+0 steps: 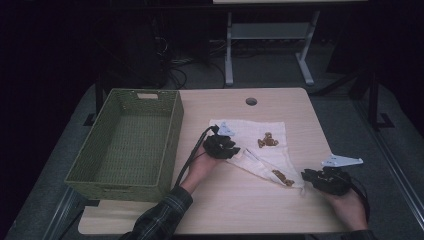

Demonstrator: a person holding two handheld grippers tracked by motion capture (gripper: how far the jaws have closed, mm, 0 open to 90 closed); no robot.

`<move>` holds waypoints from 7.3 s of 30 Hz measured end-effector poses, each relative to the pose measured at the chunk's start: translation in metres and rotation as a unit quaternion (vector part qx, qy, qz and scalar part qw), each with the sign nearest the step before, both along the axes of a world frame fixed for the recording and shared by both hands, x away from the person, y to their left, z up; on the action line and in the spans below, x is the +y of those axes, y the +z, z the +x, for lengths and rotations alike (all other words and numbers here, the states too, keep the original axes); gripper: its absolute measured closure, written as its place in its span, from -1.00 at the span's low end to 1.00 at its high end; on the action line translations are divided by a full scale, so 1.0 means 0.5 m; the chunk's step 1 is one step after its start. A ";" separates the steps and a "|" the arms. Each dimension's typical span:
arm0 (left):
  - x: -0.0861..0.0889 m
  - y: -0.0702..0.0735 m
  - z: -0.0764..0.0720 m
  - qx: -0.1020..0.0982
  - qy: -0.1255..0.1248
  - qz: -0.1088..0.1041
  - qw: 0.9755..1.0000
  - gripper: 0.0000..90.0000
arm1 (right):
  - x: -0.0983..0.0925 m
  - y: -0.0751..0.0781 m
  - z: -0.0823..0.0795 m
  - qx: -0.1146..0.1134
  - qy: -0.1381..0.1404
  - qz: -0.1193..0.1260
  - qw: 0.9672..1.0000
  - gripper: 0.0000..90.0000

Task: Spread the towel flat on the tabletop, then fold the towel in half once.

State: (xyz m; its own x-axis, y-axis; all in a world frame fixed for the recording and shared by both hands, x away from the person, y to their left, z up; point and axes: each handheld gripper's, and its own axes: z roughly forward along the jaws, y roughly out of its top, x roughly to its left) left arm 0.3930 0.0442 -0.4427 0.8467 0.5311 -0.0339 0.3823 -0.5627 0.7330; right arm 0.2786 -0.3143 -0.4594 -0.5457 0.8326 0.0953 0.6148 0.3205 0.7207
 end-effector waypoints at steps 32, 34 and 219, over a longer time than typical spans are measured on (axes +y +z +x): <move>0.063 0.047 -0.082 0.030 -0.006 -0.034 0.999 0.89 | -0.001 0.004 -0.003 -0.006 0.001 0.001 1.000 0.66; 0.075 0.050 -0.102 0.033 -0.007 -0.039 0.999 0.89 | -0.001 0.004 -0.004 -0.007 0.001 0.001 1.000 0.66; 0.155 0.049 -0.100 -0.011 0.113 -0.031 0.993 0.95 | 0.017 0.044 0.071 -0.039 0.043 0.029 0.998 0.97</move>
State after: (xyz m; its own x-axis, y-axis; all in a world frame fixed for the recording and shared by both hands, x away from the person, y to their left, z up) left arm 0.3433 0.1216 -0.4184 0.7075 0.7047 -0.0542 0.4763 -0.4187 0.7732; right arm 0.3143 -0.3056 -0.4372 -0.6226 0.7766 0.0966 0.5275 0.3252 0.7848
